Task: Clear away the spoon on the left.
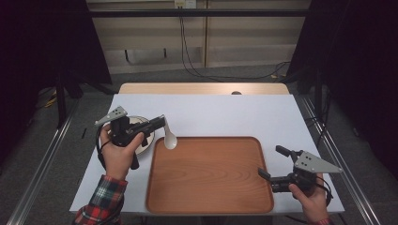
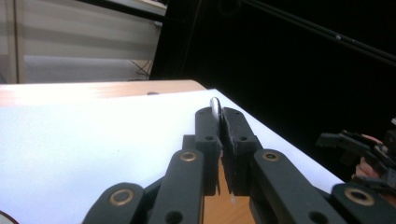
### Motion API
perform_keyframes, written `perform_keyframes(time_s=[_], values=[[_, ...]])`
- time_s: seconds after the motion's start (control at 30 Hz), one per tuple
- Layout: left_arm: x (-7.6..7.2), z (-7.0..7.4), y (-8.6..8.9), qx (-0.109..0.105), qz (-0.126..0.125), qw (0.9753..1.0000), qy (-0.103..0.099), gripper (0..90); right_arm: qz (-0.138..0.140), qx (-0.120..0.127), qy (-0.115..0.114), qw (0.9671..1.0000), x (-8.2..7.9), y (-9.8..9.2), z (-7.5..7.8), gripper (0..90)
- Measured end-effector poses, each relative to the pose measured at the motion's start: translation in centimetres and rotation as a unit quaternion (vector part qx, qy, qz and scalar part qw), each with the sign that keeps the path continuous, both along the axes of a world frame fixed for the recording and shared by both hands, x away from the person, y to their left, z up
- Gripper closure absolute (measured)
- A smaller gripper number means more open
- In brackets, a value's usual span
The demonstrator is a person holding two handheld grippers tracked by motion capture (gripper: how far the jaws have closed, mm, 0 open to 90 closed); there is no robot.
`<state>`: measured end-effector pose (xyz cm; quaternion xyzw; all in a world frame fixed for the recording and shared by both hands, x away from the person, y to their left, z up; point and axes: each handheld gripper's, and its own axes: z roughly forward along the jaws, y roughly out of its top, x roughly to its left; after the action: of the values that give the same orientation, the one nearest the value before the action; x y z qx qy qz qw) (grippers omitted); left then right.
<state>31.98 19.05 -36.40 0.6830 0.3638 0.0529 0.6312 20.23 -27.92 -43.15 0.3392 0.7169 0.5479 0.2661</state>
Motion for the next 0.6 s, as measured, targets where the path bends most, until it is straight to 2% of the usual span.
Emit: perform_keyframes(time_s=[0.2,0.23,0.3,0.33,0.37,0.47,0.6], values=[[-0.4,-0.5,-0.3,0.003,-0.014,0.9999,0.006,85.7,-0.001,-0.001,0.000,1.0000,0.0,0.0,0.0,1.7],[-0.5,-0.5,-0.4,0.006,-0.010,0.9999,0.007,85.7,-0.001,-0.001,0.000,1.0000,0.0,0.0,0.0,1.7],[-0.6,-0.7,-0.6,0.001,-0.017,0.9998,0.009,85.7,0.002,-0.001,0.000,1.0000,0.0,0.0,0.0,1.7],[-0.8,-0.7,-0.7,0.011,-0.017,0.9998,0.008,85.7,0.004,0.000,0.003,1.0000,0.0,0.0,0.0,1.7],[-0.8,-0.8,-0.8,0.002,-0.023,0.9997,0.010,85.7,0.001,0.000,0.002,1.0000,0.0,0.1,0.0,1.8],[-1.0,-0.9,-0.9,0.009,-0.027,0.9995,0.012,85.7,0.000,-0.001,0.000,1.0000,0.0,0.0,0.0,1.8],[-1.2,-1.3,-1.2,0.007,-0.035,0.9993,0.014,85.7,-0.001,-0.003,0.000,1.0000,0.0,0.0,0.0,1.7]])
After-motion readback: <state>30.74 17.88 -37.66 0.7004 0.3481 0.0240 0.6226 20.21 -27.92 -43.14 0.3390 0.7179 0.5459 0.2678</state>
